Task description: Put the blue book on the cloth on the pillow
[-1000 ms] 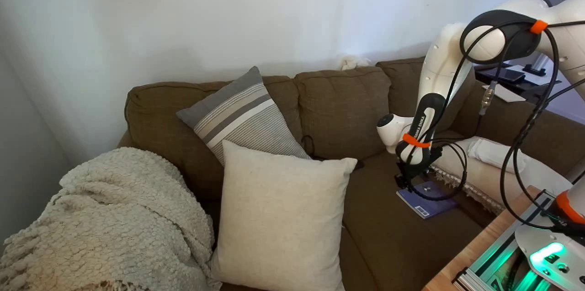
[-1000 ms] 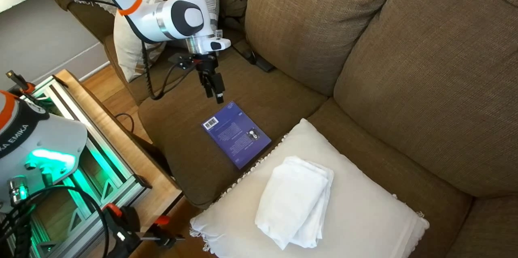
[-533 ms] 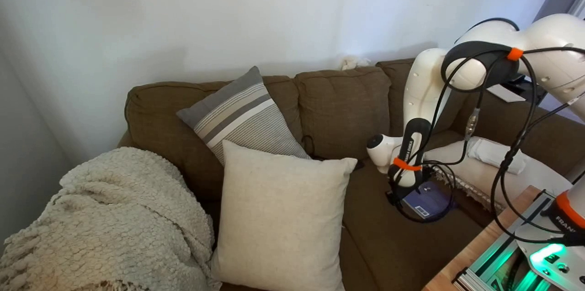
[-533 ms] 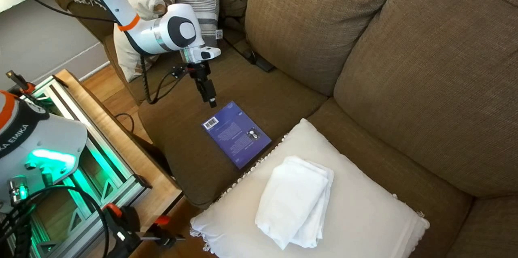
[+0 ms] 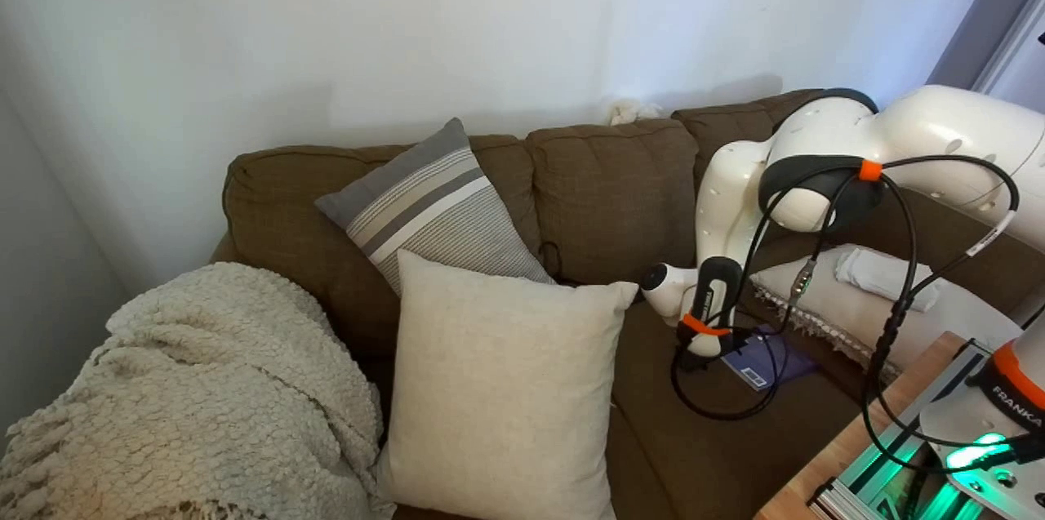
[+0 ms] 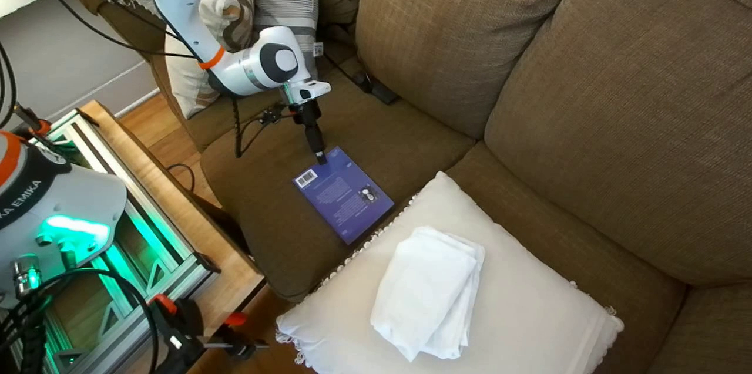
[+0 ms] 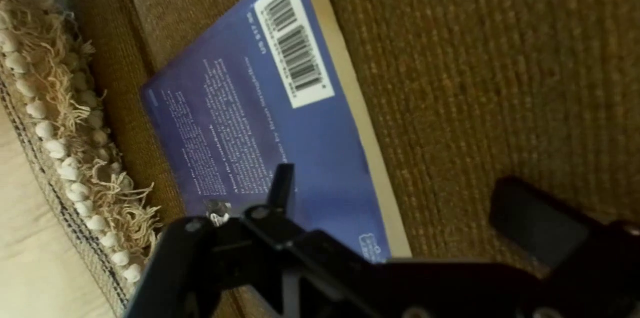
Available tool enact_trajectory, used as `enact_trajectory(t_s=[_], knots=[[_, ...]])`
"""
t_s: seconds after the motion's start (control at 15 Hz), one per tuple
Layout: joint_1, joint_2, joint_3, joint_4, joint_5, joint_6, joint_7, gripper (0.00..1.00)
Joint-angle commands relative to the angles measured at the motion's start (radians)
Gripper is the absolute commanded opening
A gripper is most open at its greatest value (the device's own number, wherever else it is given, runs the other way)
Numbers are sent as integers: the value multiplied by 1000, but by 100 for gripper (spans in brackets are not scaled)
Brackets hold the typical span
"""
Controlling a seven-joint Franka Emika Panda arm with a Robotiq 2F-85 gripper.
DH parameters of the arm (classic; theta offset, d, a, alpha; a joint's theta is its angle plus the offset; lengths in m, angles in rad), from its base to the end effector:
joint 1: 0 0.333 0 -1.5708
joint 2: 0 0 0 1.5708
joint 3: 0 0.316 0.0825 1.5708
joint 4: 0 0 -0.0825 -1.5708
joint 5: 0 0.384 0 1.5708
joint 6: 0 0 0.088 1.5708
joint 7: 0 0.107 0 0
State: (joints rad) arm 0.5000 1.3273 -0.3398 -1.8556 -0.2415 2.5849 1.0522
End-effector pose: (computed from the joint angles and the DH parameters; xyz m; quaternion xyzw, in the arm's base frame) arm 0.4441 0.0152 -0.1634 0.9070 -0.2277 -0.0983 0.3403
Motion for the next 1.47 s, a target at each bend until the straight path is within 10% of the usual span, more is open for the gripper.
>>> enact_trajectory(t_s=[0.0,0.27,0.6,1.07,1.4], knots=[[-34,139,-24,155,37,-97,55,100],[-116,145,-24,206,30,-218,24,100],[-178,148,-59,252,-26,-426,-15,52],[-209,140,-46,266,-65,-435,-59,1],[-156,39,-22,123,-133,-361,-106,3]])
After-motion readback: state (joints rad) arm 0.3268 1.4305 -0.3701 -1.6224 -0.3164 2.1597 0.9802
